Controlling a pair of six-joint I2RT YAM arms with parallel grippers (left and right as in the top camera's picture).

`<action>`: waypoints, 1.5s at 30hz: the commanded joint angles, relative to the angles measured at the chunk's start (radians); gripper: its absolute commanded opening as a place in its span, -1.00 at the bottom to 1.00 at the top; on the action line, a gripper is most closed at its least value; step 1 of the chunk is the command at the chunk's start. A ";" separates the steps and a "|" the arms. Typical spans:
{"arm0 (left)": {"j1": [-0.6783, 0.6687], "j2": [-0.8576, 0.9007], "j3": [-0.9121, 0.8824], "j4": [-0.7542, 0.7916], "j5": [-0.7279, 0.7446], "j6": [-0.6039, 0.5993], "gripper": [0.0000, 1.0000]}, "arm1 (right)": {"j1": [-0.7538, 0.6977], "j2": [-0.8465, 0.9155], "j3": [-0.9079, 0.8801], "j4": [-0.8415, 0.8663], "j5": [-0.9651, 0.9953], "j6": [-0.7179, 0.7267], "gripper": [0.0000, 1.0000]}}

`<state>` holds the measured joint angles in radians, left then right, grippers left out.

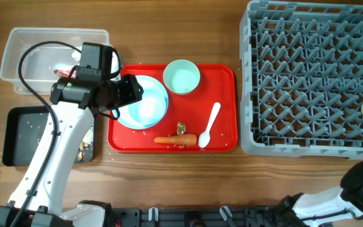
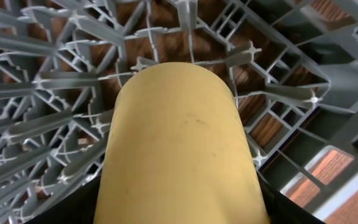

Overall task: Sort waste into correct bins and load items into the dishwasher rack
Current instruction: 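Grasp the green bowl on the red tray with the right gripper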

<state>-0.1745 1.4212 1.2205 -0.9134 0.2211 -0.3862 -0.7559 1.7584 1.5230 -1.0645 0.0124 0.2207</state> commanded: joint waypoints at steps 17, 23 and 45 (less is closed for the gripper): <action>0.002 -0.012 0.005 -0.001 -0.014 0.016 0.13 | -0.012 0.026 0.020 0.035 -0.296 -0.048 0.99; 0.002 -0.012 0.005 -0.001 -0.020 0.016 0.22 | 0.118 -0.119 0.020 0.078 -0.503 -0.182 0.91; 0.238 -0.012 0.005 -0.219 -0.315 -0.202 0.91 | 1.220 0.182 0.020 0.370 -0.036 0.118 0.81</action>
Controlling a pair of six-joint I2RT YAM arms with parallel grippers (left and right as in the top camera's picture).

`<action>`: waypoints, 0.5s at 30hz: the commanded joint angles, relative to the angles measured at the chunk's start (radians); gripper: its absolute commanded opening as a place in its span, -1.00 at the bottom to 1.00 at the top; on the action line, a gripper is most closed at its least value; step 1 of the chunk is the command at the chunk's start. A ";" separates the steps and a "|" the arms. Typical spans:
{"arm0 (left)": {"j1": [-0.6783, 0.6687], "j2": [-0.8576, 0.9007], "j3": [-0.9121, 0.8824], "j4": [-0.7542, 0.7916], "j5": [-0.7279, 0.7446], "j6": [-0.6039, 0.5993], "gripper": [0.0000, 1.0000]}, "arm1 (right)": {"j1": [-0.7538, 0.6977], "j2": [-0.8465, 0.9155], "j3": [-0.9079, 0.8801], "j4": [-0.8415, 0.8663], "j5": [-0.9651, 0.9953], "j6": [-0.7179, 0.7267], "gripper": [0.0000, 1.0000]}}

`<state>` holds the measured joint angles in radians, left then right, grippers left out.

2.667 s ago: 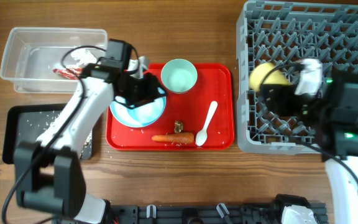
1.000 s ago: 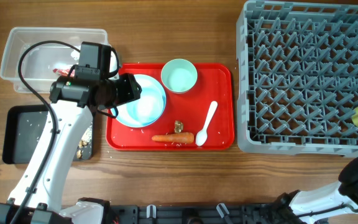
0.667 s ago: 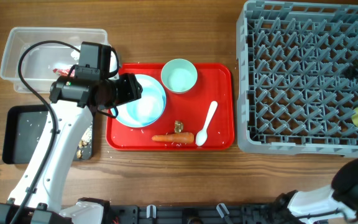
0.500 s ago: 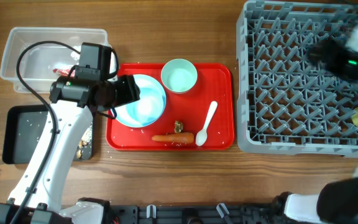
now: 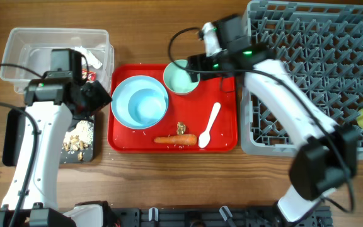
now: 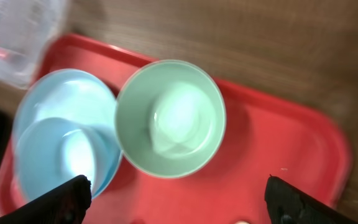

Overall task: Sort waste into correct bins and load items into the dishwasher rack
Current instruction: 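Grasp the green bowl on the red tray with the right gripper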

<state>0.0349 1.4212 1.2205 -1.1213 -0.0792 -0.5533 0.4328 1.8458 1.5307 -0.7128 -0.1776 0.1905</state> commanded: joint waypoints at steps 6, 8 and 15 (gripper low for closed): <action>0.030 -0.012 0.005 -0.017 -0.015 -0.035 0.92 | 0.041 0.254 0.012 0.048 0.189 0.285 0.23; 0.029 -0.012 0.005 -0.017 -0.015 -0.035 0.92 | 0.041 0.261 0.012 0.050 0.189 0.284 -0.09; 0.029 -0.012 0.005 -0.017 -0.015 -0.035 0.92 | 0.008 0.173 0.012 0.035 0.230 0.245 -0.91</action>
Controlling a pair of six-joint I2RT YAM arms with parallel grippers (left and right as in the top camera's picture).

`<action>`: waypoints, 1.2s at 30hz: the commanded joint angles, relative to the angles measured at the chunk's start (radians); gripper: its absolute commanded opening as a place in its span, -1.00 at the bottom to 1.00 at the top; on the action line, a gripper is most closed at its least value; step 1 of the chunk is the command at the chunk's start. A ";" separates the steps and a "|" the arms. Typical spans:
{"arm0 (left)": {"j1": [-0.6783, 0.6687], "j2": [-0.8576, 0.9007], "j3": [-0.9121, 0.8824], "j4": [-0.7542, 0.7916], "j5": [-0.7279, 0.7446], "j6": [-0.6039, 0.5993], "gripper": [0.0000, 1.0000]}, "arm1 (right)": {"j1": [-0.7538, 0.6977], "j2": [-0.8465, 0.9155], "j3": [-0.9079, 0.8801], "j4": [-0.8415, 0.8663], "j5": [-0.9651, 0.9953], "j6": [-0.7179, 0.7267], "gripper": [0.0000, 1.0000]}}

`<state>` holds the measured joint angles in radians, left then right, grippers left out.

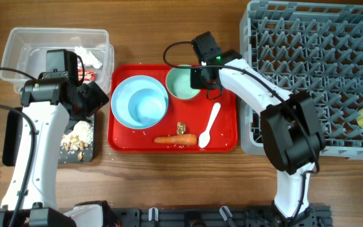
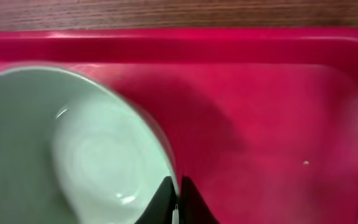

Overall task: Sort waste into correct bins and load items into the dishwasher rack
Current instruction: 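Grasp the green bowl on the red tray with the right gripper, then place the green bowl upright in the dishwasher rack with the right gripper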

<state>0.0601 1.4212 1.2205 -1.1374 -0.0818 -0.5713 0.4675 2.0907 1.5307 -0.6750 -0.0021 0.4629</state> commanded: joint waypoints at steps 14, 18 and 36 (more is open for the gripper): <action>0.004 -0.012 0.005 0.002 -0.013 -0.017 0.96 | -0.310 -0.604 0.012 -0.050 0.625 -0.383 -0.91; 0.004 -0.012 0.005 0.005 -0.013 -0.017 0.96 | -0.447 -0.655 0.012 0.062 0.758 -0.567 -0.91; 0.003 -0.012 0.005 0.019 -0.013 -0.017 0.97 | -0.794 -0.278 0.012 0.130 1.181 -0.462 -0.91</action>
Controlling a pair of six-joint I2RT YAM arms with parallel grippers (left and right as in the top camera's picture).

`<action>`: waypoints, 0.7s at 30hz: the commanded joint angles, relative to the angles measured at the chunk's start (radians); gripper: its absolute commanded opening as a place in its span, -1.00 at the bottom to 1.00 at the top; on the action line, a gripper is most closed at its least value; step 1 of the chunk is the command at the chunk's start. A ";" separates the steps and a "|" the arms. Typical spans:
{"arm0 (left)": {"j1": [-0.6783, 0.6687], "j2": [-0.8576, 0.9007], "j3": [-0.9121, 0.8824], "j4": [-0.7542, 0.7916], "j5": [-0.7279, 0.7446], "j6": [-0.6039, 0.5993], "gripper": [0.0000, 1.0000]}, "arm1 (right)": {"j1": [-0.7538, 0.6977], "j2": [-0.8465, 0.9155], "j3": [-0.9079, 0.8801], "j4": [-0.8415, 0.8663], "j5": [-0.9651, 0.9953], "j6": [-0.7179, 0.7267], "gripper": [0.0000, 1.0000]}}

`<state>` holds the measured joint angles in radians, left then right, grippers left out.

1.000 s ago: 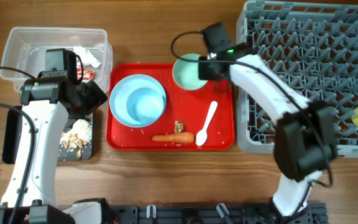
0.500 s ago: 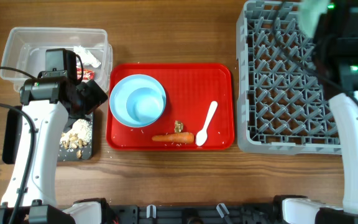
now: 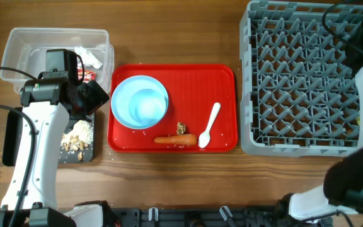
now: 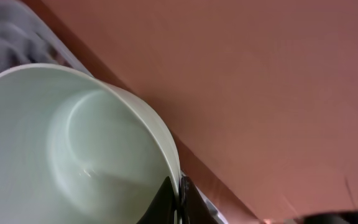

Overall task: Sort waste into correct bins and load items into the dishwasher rack
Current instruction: 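Place the green bowl upright in the dishwasher rack with the right gripper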

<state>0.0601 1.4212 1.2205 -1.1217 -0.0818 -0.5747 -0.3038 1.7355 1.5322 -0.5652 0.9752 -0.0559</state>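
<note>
In the right wrist view my right gripper [image 4: 178, 200] is shut on the rim of the pale green bowl [image 4: 73, 149], holding it in the air with the wooden table behind it. Overhead, the right arm reaches over the far right of the grey dishwasher rack [image 3: 295, 75], and the bowl itself does not show there. The red tray [image 3: 222, 101] carries a blue bowl [image 3: 140, 102], a carrot [image 3: 174, 140], a food scrap [image 3: 181, 128] and a white spoon [image 3: 209, 125]. My left gripper [image 3: 98, 94] hangs between the tray and the bins; its jaws are unclear.
A clear plastic bin [image 3: 24, 50] with wrappers stands at the back left. In front of it is a black bin [image 3: 17, 135] with food scraps at its right end. A blurred corner of the rack [image 4: 5, 31] shows in the right wrist view.
My right gripper was shut on the green bowl's rim on the tray. It now holds the bowl off the tray, at the far right of the rack. The left arm has not moved.
First my right gripper held a yellow cup in the rack and my left gripper was over the blue bowl. Then the cup lay in the rack, the right gripper hung open over the green bowl, and the left was by the bins. It then gripped the bowl, now lifted away.
</note>
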 commanded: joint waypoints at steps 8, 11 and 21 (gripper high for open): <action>0.004 -0.012 0.005 0.003 -0.013 -0.013 0.97 | -0.035 0.236 0.009 0.078 0.362 0.089 -0.91; 0.003 -0.012 0.005 0.003 -0.012 -0.013 0.97 | 0.000 0.270 -0.014 0.079 0.323 0.115 -0.91; 0.004 -0.012 0.005 0.007 0.010 -0.014 0.96 | 0.092 0.270 -0.050 0.002 0.010 0.116 -0.22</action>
<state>0.0601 1.4212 1.2205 -1.1179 -0.0780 -0.5751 -0.2291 1.9877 1.4982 -0.5434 1.1305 0.0463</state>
